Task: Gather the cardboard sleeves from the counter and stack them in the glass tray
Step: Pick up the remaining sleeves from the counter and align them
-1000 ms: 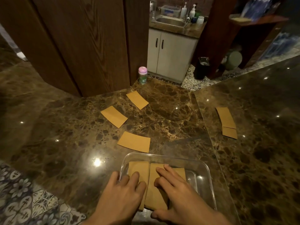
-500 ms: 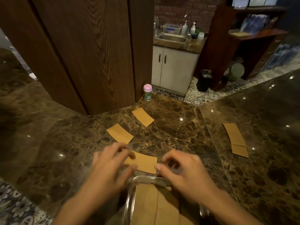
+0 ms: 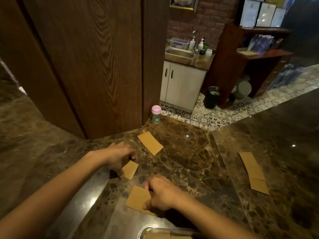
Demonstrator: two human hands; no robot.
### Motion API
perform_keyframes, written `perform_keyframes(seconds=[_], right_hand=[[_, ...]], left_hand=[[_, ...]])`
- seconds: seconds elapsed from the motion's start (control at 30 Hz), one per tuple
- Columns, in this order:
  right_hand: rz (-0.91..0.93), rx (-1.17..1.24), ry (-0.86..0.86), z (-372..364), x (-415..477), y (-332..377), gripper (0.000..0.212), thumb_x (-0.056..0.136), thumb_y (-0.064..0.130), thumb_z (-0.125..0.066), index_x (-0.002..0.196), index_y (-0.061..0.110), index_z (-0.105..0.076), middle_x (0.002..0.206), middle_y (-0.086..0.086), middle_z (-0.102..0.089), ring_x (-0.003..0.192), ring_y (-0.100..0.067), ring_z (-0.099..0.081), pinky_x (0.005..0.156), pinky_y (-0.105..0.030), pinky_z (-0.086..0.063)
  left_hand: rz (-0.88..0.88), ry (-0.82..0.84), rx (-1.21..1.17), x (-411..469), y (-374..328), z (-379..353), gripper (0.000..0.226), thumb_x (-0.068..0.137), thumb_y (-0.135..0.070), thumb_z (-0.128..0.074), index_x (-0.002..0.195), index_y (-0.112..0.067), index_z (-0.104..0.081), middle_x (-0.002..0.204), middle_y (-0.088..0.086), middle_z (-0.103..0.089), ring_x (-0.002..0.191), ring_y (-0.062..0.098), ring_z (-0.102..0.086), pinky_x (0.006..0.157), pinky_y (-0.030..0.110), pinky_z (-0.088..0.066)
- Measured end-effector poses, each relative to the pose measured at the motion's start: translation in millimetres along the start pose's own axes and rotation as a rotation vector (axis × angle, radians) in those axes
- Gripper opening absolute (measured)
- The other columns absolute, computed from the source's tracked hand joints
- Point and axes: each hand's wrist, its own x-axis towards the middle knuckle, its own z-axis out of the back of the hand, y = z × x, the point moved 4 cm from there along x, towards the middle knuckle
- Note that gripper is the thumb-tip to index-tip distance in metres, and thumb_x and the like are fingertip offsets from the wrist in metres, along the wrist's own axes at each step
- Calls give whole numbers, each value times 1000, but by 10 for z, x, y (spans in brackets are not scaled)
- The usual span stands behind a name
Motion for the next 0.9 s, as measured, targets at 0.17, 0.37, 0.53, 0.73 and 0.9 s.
perform_keyframes(seconds=[0.17, 0.37, 0.53, 0.73, 0.9], right_hand=[[-28, 349, -90, 482, 260, -195, 35, 80, 23, -88, 102, 27, -61, 95, 7, -59, 83, -8, -54, 66, -23, -43], [-114, 838, -268, 894, 483, -491, 19, 87, 9, -81, 96, 18, -67, 91, -7, -69, 81, -17, -65, 72, -29, -52], [-216, 1121, -378, 831, 366, -743, 19, 92, 6, -75, 110, 9, -71, 102, -11, -79, 86, -20, -73, 69, -28, -56], [-253, 1427, -414, 760, 165, -961, 19, 95, 3, -68, 113, 6, -74, 104, -15, -81, 87, -25, -76, 67, -31, -60], [-231, 1631, -407, 727, 44, -965, 18, 100, 5, -61, 113, 5, -74, 96, -11, -81, 87, -23, -75, 73, -34, -58]], left_hand=[[-40, -1, -48, 155, 17, 73, 66, 83, -40, -78, 139, -28, -45, 129, -1, -37, 127, 23, -44, 109, 43, -39], [-105, -66, 35, 514, -230, 552, 101, 74, -53, -82, 155, -25, -27, 147, 4, -33, 140, 25, -30, 110, 50, -28], [-170, -45, 85, 972, -404, 653, 100, 73, -53, -81, 153, -21, -32, 145, 3, -41, 131, 27, -39, 108, 48, -36], [-144, -1, 87, 1180, -362, 616, 100, 69, -67, -75, 151, -25, -36, 142, 1, -44, 128, 23, -38, 110, 46, -37], [-113, -129, 87, 958, -437, 434, 72, 83, -67, -63, 132, -21, -38, 134, 4, -48, 118, 18, -38, 110, 43, -32]])
